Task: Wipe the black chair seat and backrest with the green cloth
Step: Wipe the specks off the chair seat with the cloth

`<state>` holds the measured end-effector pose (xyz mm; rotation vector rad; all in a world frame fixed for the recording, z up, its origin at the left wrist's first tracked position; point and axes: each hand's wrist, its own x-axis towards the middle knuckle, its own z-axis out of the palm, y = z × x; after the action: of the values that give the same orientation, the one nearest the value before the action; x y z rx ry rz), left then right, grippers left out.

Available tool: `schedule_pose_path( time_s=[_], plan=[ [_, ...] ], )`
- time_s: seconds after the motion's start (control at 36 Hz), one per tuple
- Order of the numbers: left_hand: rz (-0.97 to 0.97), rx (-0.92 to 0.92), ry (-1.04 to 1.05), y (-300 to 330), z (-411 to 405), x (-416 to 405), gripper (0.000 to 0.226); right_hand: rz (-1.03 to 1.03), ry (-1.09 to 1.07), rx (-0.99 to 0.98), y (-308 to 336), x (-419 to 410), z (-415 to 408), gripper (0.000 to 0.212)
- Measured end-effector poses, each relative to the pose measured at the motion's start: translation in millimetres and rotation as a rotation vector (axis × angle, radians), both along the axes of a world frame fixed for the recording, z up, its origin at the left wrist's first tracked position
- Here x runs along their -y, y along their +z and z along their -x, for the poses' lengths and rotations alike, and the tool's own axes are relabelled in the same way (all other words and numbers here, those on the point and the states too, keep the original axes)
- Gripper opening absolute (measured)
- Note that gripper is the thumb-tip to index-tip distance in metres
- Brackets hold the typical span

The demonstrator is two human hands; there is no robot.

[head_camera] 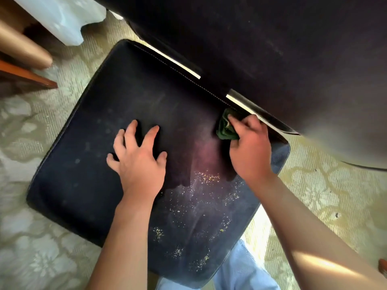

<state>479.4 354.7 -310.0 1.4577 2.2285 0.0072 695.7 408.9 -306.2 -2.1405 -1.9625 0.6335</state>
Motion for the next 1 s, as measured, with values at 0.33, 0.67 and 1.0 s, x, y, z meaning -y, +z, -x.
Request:
schedule_pose_path(
  time_s=[0.33,0.67,1.0],
  plan=[
    [-0.013,0.001,0.013,-0.1,-0.5,0.7,0.063,0.236,0.430,-0.088,7.1,63.7,24.0,0.051],
    [-0.062,0.027,0.079,10.1,-13.5,27.9,0.055,0.080,0.224,-0.251,22.0,50.2,-12.9,0.064],
    [-0.054,-0.024,0.081,-0.4,-15.7,58.7,0.057,0.120,0.186,-0.075,2.8,64.9,-2.8,0.061]
  ],
)
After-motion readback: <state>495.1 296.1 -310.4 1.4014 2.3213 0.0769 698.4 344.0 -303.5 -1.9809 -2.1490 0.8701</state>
